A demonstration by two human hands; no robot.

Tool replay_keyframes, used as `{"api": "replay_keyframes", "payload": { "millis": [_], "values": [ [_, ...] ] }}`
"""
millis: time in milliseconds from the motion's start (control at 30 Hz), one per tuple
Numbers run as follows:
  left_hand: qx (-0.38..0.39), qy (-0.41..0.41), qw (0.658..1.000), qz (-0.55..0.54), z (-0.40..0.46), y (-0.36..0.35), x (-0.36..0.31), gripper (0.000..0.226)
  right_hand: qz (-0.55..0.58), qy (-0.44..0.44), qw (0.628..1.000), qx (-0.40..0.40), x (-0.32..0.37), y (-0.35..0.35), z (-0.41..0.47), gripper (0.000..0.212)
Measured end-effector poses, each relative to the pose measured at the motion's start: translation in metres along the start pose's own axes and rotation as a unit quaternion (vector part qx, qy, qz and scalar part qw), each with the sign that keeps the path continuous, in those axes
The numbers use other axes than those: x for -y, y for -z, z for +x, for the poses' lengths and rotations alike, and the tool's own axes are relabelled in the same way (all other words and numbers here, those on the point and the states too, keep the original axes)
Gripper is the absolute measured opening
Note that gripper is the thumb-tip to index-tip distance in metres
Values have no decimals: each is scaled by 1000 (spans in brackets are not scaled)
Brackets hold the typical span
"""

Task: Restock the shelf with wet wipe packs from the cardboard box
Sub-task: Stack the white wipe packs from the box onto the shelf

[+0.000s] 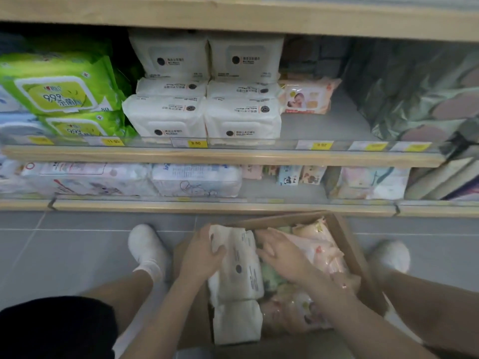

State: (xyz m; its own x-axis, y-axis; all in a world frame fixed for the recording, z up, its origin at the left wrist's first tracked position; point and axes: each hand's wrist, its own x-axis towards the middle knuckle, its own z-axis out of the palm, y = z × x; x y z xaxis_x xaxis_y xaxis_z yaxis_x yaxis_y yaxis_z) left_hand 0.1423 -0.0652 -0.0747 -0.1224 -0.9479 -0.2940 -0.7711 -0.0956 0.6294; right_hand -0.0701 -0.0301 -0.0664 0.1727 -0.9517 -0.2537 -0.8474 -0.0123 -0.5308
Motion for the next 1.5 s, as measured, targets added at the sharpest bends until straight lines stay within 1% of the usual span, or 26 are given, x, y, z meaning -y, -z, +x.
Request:
{"api": "replay_keyframes", "payload": {
  "millis": [100,167,200,233,267,333,400,433,533,600,633,700,767,867,967,1067,1100,1167,1200,1267,1333,1400,1500],
  "values": [
    [29,50,998,-33,-15,-25,19,64,105,-91,990,27,-11,-50,-16,54],
    [38,64,996,-47,-17,-36,29,66,180,-143,972,51,-10,-70,-17,58],
    [36,69,996,-39,-16,-40,33,68,206,-168,962,61,-10,-79,-15,57],
    [31,68,997,-20,-15,-43,36,71,227,-191,952,68,-8,-87,-11,50],
    [27,68,997,9,-13,-47,39,74,244,-206,946,61,-6,-92,-6,38],
    [30,60,995,73,-11,-52,40,77,283,-221,932,47,-2,-98,5,25],
    [39,65,992,100,-7,-55,41,76,347,-224,909,59,7,-93,13,15],
    [40,73,992,92,-6,-56,41,74,372,-227,898,56,7,-93,15,14],
    [25,95,995,19,-4,-59,45,69,409,-233,881,40,5,-95,16,22],
    [13,102,994,-39,-7,-60,43,74,429,-229,874,26,3,-99,16,37],
    [11,99,992,-77,-10,-61,40,77,442,-220,869,23,2,-98,14,41],
    [12,76,982,-173,-15,-62,30,80,461,-204,864,18,3,-91,8,37],
    [22,61,969,-239,-18,-61,18,75,484,-190,854,-6,2,-85,1,32],
    [33,35,966,-254,-14,-45,3,69,497,-164,852,-26,6,-75,-8,31],
    [41,-8,966,-256,-14,-23,-6,62,518,-155,840,-51,15,-66,-12,27],
    [30,-25,957,-287,-19,-3,-19,53,519,-151,835,-99,22,-55,-10,35],
    [29,-28,952,-303,-21,0,-22,50,528,-151,828,-114,24,-50,-9,35],
    [37,-20,939,-343,-25,5,-28,50,574,-141,797,-122,27,-39,-7,40],
    [44,-18,934,-355,-27,6,-31,55,596,-131,784,-113,30,-33,-8,46],
    [62,-26,931,-359,-30,7,-37,71,613,-114,776,-98,33,-23,-11,53],
    [74,-39,930,-359,-34,7,-42,73,629,-114,763,-90,32,-18,-18,63],
    [86,-53,926,-365,-38,4,-46,71,635,-103,761,-91,28,-16,-24,77],
    [97,-63,923,-367,-40,3,-51,72,617,-98,771,-120,24,-7,-31,85]
  ]
}}
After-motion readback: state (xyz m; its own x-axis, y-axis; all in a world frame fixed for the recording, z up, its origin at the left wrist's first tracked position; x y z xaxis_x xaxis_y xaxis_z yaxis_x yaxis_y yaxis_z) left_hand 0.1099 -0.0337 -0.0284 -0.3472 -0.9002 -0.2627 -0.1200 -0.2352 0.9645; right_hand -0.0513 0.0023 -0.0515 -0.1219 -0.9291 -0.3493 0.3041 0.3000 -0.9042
